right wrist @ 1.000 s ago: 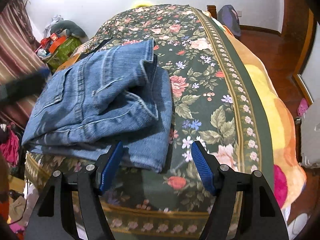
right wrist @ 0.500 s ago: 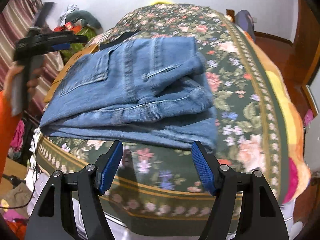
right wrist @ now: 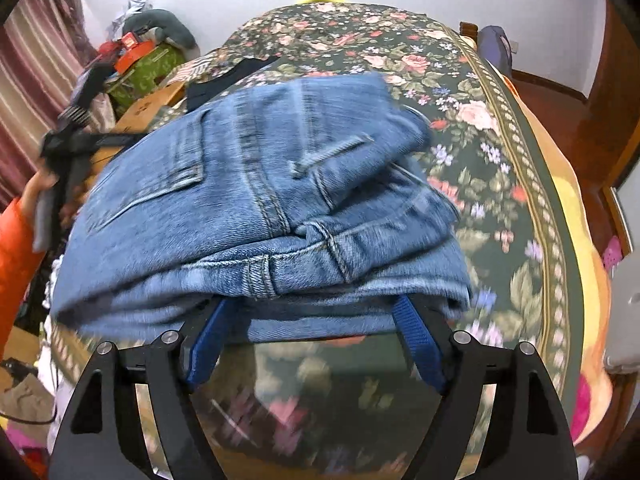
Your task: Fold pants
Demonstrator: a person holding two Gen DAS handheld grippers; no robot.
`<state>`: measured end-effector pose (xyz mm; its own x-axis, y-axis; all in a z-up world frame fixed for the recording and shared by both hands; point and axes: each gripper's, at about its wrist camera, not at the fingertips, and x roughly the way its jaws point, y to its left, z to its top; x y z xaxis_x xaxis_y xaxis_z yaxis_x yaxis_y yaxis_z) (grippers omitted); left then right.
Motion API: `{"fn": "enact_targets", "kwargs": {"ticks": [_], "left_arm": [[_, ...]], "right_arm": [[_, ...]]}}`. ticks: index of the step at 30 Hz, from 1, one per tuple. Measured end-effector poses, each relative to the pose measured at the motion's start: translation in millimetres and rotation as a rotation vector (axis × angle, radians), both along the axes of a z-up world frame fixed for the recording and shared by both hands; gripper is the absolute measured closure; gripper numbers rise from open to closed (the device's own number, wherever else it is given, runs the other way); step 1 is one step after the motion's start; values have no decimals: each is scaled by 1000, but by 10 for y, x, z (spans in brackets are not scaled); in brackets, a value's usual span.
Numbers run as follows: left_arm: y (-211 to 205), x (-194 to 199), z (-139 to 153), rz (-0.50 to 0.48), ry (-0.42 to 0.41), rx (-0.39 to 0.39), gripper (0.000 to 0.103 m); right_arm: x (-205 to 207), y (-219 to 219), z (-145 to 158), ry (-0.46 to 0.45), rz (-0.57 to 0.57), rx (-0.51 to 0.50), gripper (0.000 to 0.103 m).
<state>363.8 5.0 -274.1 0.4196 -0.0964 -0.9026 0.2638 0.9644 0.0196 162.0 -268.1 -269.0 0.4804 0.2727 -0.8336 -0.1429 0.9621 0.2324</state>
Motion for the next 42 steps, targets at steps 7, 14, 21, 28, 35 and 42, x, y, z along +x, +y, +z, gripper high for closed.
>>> {"fn": "enact_targets", "kwargs": {"ticks": [7, 14, 21, 28, 35, 42], "left_arm": [[170, -661, 74, -23, -3, -48, 18], [-54, -1182, 163, 5, -34, -105, 20], [-179, -1061, 563, 8, -133, -78, 21], [-546, -946, 705, -82, -134, -152, 55], [-873, -875, 445, -126, -77, -145, 70], [-981, -873, 255, -120, -85, -101, 68]], "right_arm": [[607, -103, -63, -20, -42, -10, 27], [658, -305, 37, -48, -46, -95, 27], [244, -453, 424, -127, -40, -37, 27], [80, -112, 494, -160, 59, 74, 39], [189, 193, 116, -83, 82, 108, 73], [86, 171, -16, -91, 75, 88, 91]]}}
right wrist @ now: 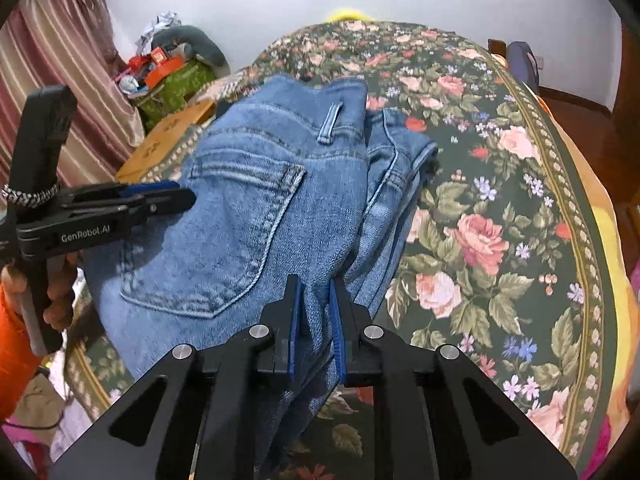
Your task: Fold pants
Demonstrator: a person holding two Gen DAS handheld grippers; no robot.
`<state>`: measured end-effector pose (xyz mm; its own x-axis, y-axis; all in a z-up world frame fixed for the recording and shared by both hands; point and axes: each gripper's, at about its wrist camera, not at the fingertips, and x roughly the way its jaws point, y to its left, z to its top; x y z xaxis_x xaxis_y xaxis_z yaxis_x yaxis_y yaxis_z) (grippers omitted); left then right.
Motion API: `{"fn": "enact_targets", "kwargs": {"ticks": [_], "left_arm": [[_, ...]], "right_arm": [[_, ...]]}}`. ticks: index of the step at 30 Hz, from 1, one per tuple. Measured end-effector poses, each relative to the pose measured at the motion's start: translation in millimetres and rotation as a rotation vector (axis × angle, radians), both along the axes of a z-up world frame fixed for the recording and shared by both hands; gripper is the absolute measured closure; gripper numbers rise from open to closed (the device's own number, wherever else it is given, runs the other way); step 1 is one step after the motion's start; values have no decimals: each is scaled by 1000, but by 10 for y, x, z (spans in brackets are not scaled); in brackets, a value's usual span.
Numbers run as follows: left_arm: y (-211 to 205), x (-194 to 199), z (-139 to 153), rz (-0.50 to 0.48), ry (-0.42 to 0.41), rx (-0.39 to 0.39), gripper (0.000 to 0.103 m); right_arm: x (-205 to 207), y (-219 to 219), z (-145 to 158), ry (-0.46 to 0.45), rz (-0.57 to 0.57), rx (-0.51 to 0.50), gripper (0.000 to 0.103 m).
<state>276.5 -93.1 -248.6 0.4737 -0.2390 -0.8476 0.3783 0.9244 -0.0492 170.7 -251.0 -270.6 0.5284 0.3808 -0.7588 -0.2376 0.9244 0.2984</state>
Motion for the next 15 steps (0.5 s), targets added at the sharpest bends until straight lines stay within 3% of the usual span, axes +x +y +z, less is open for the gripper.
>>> {"fn": "enact_targets", "kwargs": {"ticks": [6, 7, 10, 11, 15], "left_arm": [[98, 47, 298, -31, -17, -15, 68], [125, 77, 367, -32, -31, -16, 68], [185, 235, 524, -27, -60, -32, 68], [193, 314, 553, -18, -68, -28, 67], [211, 631, 552, 21, -74, -37, 58]], "right_arm": [[76, -74, 270, 6, 19, -26, 84], [107, -112, 330, -10, 12, -32, 80], [274, -221, 489, -55, -13, -9, 53], [353, -244, 515, -69, -28, -9, 50], [735, -244, 493, -71, -41, -10, 50]]}}
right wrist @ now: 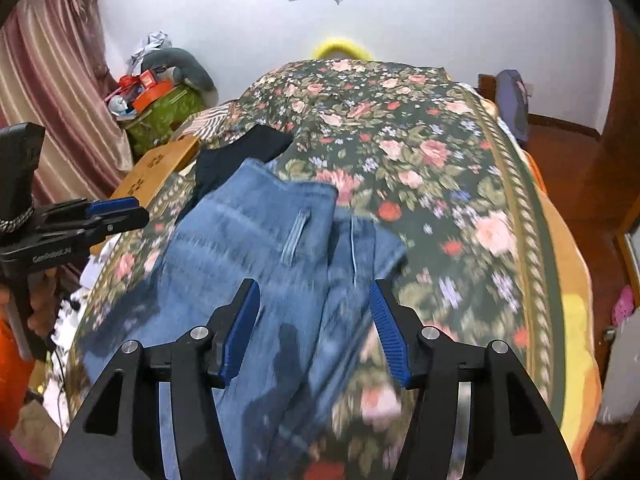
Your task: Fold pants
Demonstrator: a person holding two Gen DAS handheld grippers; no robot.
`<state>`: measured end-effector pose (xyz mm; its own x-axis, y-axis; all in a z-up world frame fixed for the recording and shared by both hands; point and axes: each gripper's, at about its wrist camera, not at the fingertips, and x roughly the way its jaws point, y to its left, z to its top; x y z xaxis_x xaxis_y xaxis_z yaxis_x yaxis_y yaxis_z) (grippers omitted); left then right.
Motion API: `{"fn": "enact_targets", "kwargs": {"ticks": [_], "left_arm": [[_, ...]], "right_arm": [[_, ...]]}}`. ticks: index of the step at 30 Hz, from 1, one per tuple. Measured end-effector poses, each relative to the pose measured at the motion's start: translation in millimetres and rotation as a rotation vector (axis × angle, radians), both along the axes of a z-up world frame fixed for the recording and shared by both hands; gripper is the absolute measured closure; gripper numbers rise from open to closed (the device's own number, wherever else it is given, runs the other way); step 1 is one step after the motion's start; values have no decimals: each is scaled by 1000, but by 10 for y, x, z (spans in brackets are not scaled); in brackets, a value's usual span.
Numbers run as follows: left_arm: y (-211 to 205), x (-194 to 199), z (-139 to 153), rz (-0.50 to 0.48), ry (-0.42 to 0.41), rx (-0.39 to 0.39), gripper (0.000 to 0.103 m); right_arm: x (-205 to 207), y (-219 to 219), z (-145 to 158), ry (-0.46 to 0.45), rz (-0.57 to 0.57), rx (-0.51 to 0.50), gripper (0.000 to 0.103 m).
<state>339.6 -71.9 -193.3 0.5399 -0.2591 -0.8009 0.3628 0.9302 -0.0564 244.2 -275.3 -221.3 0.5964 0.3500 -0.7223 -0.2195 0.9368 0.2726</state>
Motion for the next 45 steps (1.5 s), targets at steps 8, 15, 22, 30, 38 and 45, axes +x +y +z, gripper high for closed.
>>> {"fn": "enact_targets", "kwargs": {"ticks": [8, 15, 22, 30, 38, 45], "left_arm": [[-138, 446, -302, -24, 81, -29, 56], [-241, 564, -490, -42, 108, -27, 56], [-335, 524, -486, -56, 97, -4, 48], [-393, 631, -665, -51, 156, 5, 44], [-387, 610, -676, -40, 157, 8, 44], [-408, 326, -327, -57, 48, 59, 45]], "right_arm": [[684, 172, -384, 74, 66, 52, 59], [790, 114, -509, 79, 77, 121, 87], [480, 70, -97, -96, 81, 1, 96], [618, -147, -566, 18, 17, -30, 96], [644, -128, -520, 48, 13, -62, 91], [347, -174, -123, 6, -14, -71, 82]]}}
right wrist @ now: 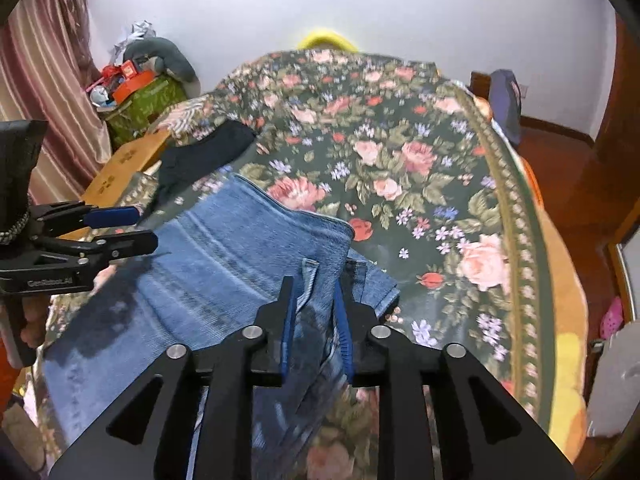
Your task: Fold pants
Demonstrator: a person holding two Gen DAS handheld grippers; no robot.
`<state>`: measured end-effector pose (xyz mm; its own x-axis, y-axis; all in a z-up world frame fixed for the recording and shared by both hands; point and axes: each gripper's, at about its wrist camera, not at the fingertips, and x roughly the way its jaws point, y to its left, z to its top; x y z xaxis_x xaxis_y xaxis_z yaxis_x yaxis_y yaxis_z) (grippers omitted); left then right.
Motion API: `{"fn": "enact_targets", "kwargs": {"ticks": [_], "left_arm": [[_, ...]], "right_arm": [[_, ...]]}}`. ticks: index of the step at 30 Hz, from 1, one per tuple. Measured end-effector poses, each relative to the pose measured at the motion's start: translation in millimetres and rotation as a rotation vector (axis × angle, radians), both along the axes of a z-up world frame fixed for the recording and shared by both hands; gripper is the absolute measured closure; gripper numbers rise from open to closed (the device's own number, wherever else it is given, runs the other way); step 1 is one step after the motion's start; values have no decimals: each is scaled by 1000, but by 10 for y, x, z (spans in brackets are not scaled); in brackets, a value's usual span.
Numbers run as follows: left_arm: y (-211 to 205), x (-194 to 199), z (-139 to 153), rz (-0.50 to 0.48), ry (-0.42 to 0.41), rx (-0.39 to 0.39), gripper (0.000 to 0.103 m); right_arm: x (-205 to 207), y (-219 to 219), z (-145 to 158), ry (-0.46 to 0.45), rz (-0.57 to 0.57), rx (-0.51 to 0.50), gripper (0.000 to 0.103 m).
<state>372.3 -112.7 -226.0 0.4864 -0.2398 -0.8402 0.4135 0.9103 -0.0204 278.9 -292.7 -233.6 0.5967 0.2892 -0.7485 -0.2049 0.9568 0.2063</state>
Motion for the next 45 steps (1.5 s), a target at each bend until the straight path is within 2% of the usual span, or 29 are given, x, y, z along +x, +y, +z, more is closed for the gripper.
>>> {"fn": "enact_targets", "kwargs": {"ticks": [2, 4, 7, 10, 12, 16, 25, 28, 32, 39, 45], "left_arm": [[8, -119, 126, -11, -35, 19, 45], [28, -230, 236, -18, -62, 16, 45], [80, -402, 382, -29, -81, 15, 41], [126, -520, 451, -25, -96, 15, 32], [175, -582, 464, -27, -90, 4, 31], [250, -593, 348, -32, -34, -5, 23], [410, -377, -195, -30, 195, -19, 22], [388, -282, -294, -49, 239, -41, 21], [319, -130, -365, -63, 263, -62, 20], [220, 19, -443, -104, 324, -168, 18], [112, 196, -600, -119, 433, -223, 12]], "right_arm": [[-118, -18, 125, -24, -11, 2, 66], [-243, -28, 243, -54, -34, -5, 59], [-421, -55, 370, -72, -52, 12, 56], [-558, -57, 400, -64, -68, 36, 52], [-633, -35, 367, -55, -72, 36, 52], [-769, 15, 194, 6, -81, 59, 49], [-761, 36, -431, 211, -110, 231, 49], [-703, 5, -531, 225, -129, 269, 33], [-590, -47, -670, 266, -118, 339, 28], [-411, -173, -758, 283, -95, 452, 24], [-261, -114, -767, 294, -50, 477, 24]]}}
